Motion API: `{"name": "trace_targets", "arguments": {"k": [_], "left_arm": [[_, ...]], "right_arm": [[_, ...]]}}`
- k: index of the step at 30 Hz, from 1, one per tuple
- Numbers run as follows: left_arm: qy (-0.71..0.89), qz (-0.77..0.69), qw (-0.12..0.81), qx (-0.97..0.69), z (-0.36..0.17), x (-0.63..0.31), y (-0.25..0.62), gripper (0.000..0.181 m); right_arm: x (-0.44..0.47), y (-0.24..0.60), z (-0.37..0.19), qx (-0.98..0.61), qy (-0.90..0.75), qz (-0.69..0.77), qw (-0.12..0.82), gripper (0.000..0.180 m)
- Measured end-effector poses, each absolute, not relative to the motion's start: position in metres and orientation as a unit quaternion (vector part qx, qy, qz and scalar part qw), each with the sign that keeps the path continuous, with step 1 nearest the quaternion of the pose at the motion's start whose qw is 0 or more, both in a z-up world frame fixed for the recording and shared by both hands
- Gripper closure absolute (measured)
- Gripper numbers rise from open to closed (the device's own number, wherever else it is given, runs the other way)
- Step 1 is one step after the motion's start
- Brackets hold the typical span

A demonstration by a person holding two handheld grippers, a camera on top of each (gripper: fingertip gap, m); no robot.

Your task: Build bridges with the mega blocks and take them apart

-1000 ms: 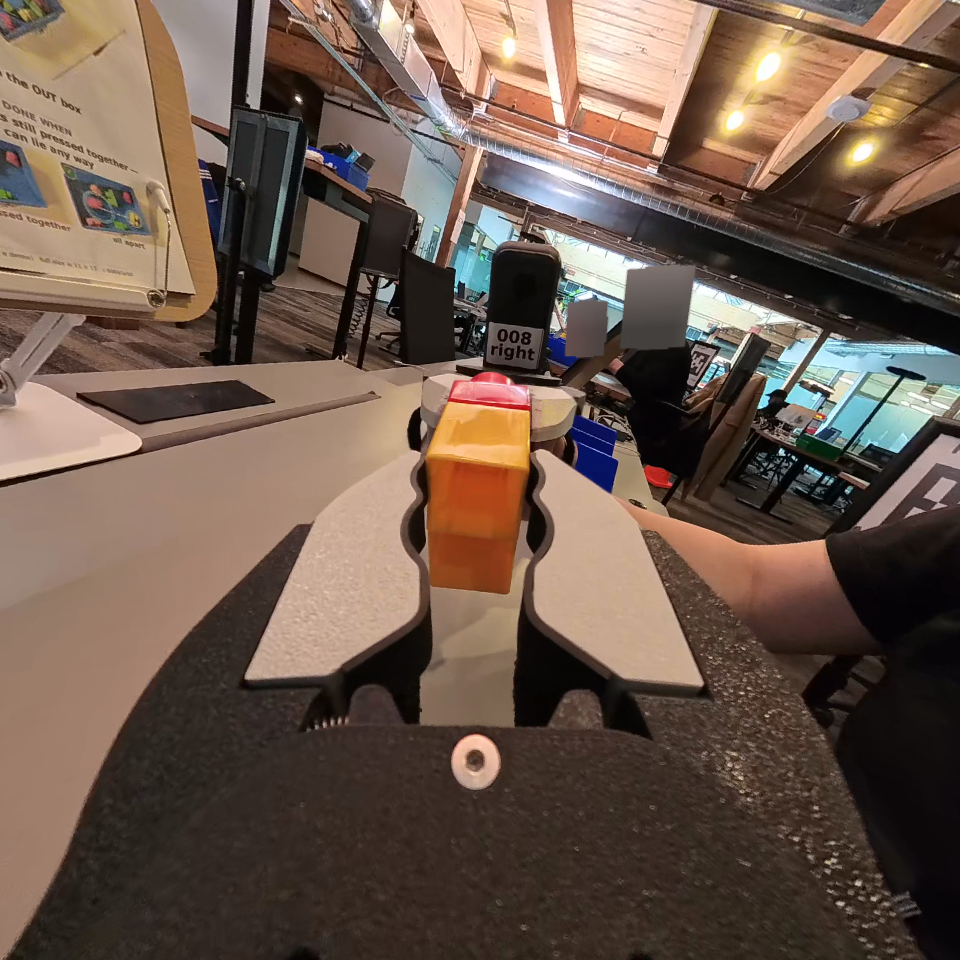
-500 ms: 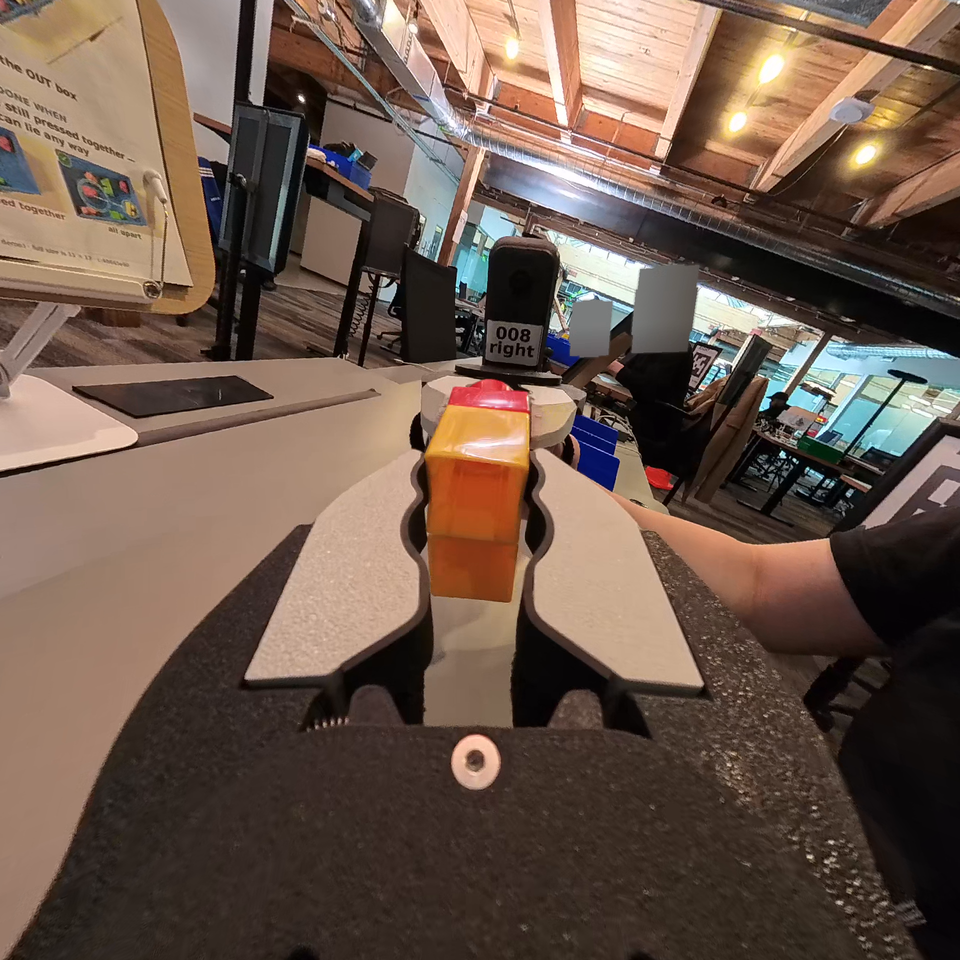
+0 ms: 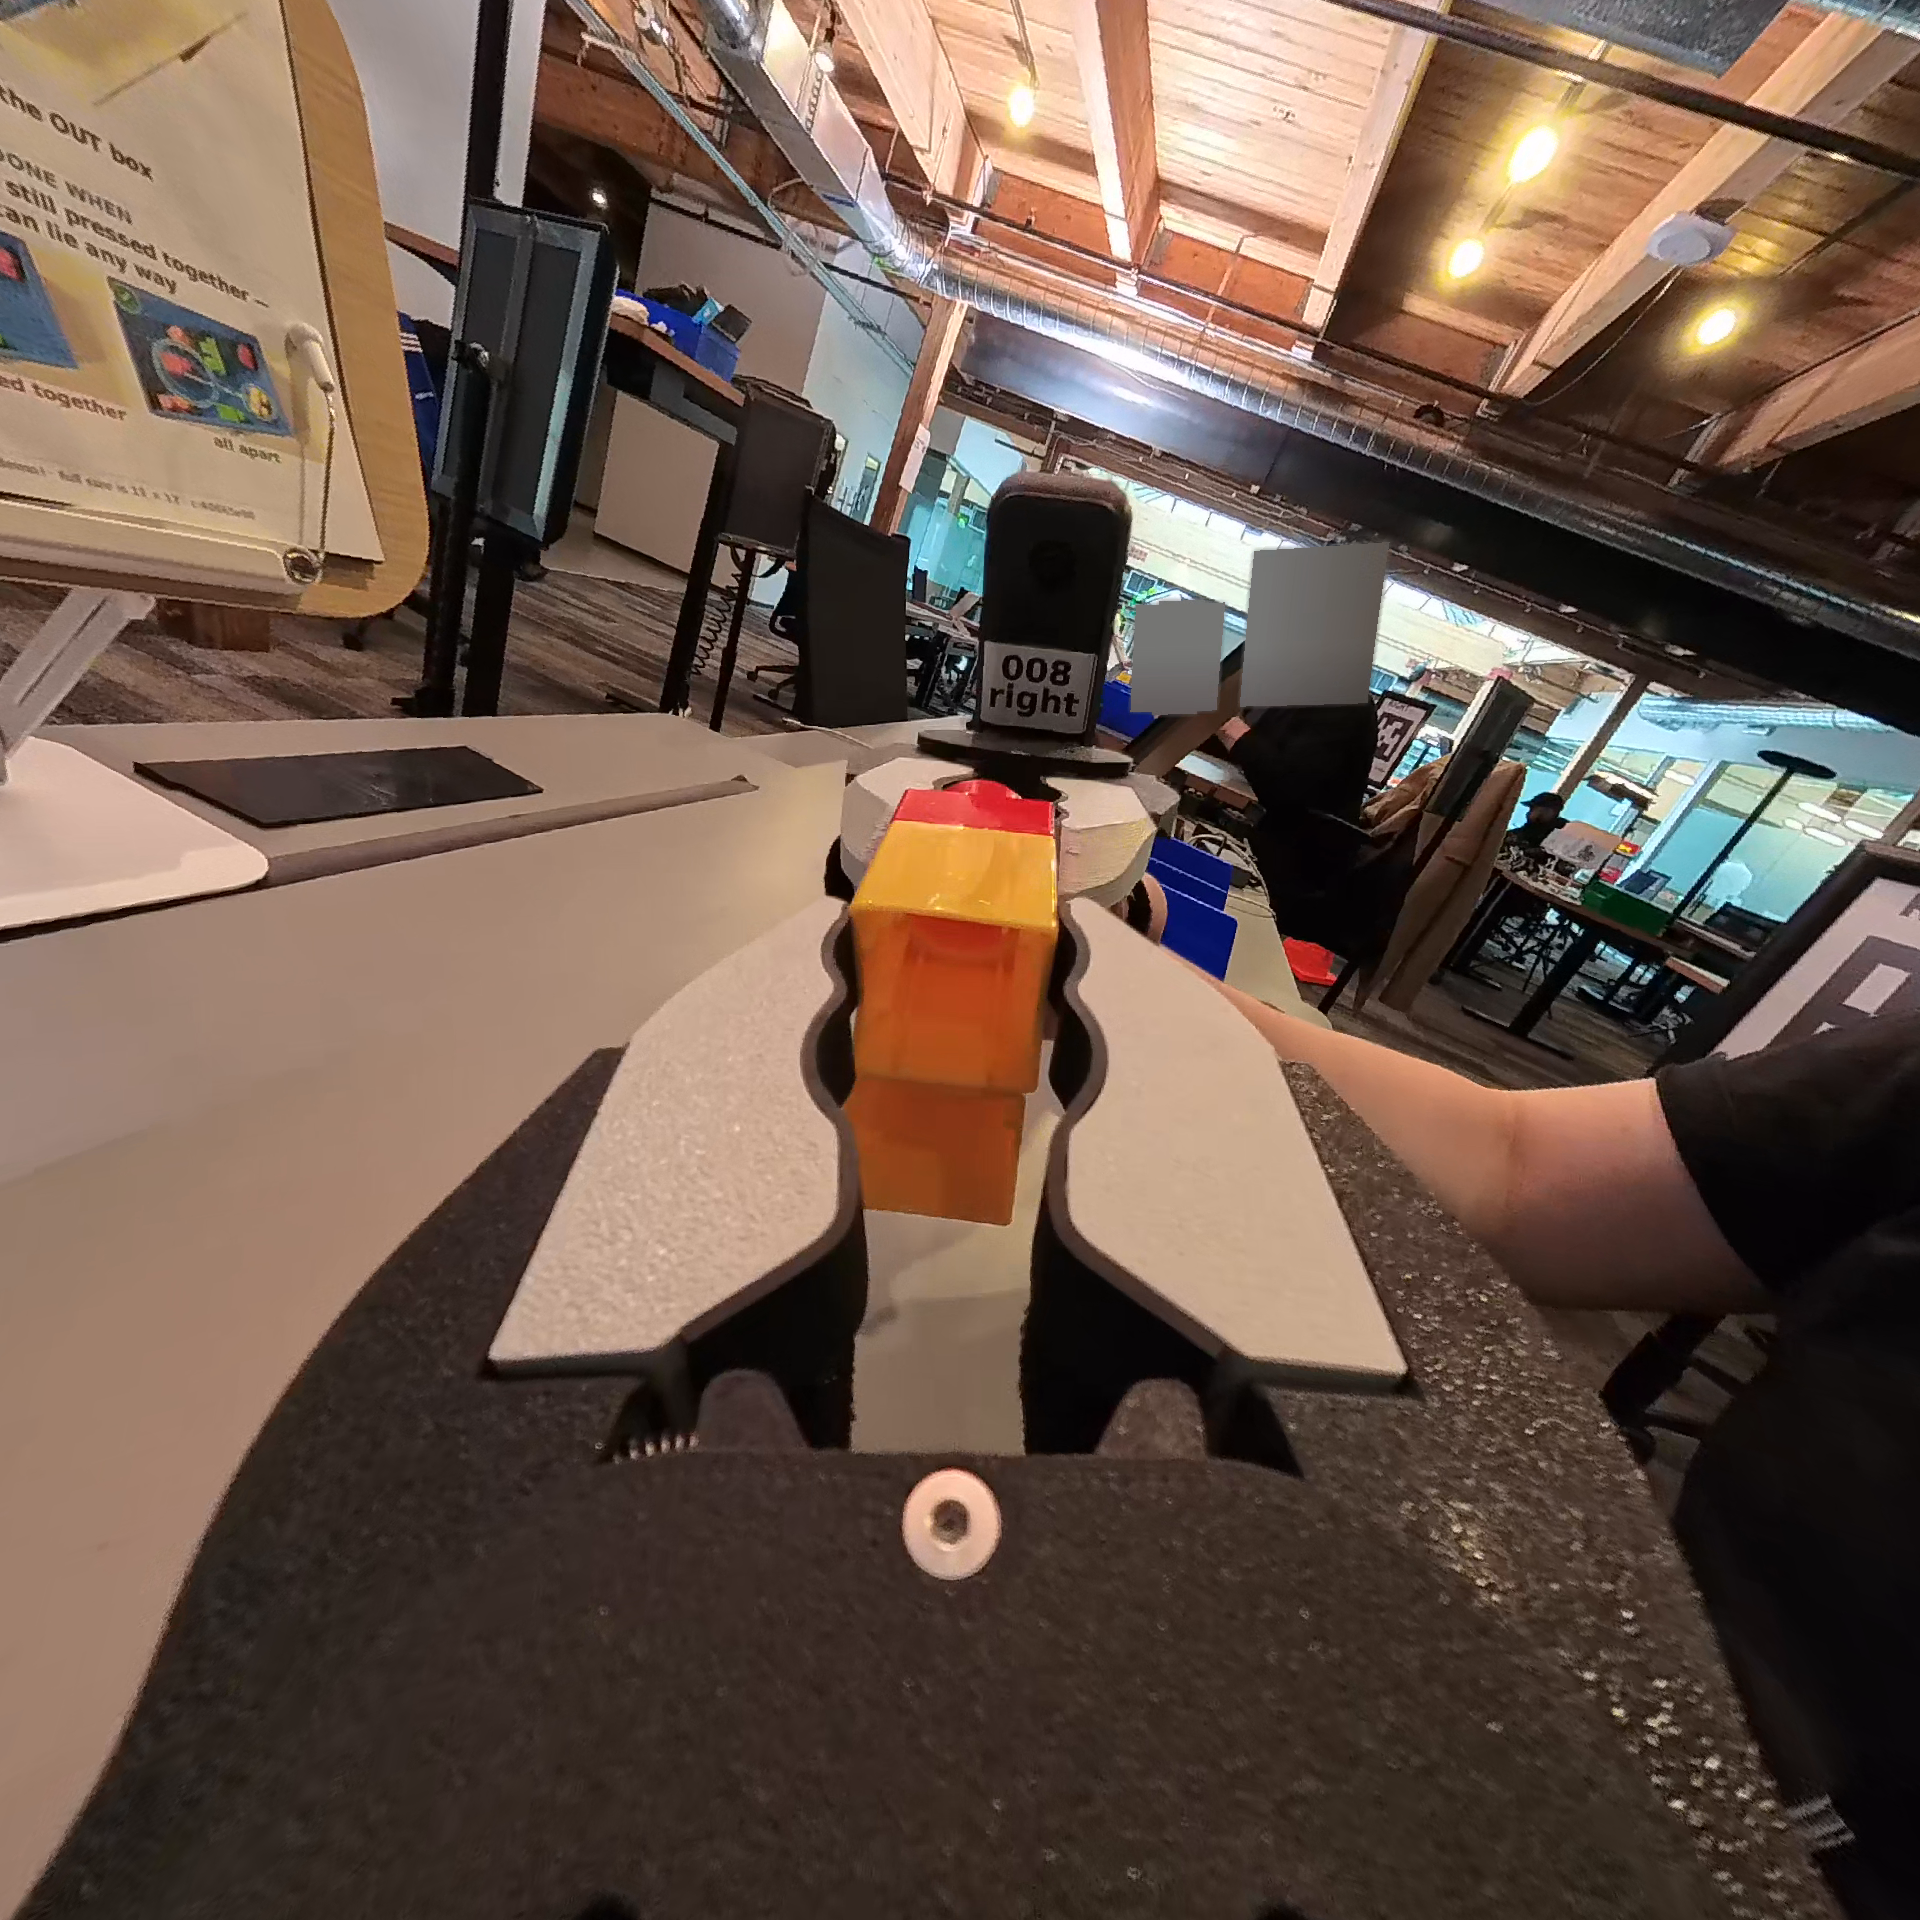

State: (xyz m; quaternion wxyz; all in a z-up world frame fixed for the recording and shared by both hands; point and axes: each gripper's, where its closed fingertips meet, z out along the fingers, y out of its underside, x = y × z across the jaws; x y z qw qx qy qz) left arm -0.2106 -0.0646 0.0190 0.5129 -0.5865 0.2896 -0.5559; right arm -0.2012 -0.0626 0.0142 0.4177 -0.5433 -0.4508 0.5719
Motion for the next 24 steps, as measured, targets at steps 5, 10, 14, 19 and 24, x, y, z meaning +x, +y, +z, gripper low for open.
{"name": "trace_targets", "arguments": {"k": [5,10,14,19,24], "left_arm": [[0.294,-0.554,0.512,-0.587,0.018,-0.211,-0.064,0.146],[0.299,-0.552,0.509,-0.588,0.017,-0.211,-0.065,0.146],[0.29,-0.561,0.505,-0.588,0.02,-0.212,-0.062,0.145],[0.281,-0.572,0.478,-0.605,0.022,-0.217,-0.056,0.12],[0.225,-0.601,0.458,-0.615,0.009,-0.231,-0.045,0.134]], "right_arm": [[-0.202,-0.063,0.01,-0.55,-0.456,0.564,0.414,0.146],[-0.202,-0.063,0.009,-0.552,-0.46,0.558,0.415,0.146],[-0.203,-0.06,0.013,-0.553,-0.445,0.566,0.419,0.146],[-0.21,-0.049,0.009,-0.585,-0.402,0.575,0.407,0.146],[-0.2,-0.031,0.012,-0.6,-0.298,0.644,0.369,0.146]]}}
